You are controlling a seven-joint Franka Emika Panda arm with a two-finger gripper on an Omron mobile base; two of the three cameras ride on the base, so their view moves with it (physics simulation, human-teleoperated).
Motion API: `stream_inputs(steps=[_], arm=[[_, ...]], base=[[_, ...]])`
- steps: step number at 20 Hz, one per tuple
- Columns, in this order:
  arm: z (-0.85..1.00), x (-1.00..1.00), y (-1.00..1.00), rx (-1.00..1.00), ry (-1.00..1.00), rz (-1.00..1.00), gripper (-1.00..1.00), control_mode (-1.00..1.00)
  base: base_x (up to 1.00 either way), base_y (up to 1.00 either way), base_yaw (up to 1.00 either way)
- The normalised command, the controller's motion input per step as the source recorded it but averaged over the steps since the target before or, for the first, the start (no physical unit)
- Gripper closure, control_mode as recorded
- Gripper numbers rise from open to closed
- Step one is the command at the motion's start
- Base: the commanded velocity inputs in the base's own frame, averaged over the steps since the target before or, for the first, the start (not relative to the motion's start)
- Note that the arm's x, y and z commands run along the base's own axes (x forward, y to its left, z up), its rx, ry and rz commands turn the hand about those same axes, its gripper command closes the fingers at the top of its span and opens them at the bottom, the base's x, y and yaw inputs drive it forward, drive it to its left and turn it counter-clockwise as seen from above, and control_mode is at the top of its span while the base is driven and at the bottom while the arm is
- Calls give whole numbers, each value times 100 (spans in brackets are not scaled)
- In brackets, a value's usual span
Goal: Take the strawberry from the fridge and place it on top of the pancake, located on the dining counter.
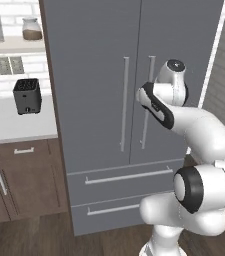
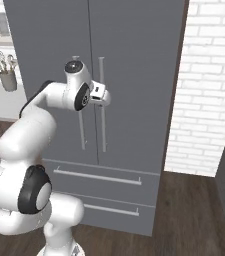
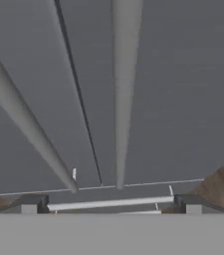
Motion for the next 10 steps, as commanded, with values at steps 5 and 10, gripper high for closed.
stream_inputs(steps=[5, 10], arm=[[-1, 38, 0, 0, -21, 15, -100, -100], [0, 31, -6, 0, -28, 10, -100, -100]], base=[[0, 0, 0], [0, 0, 0]])
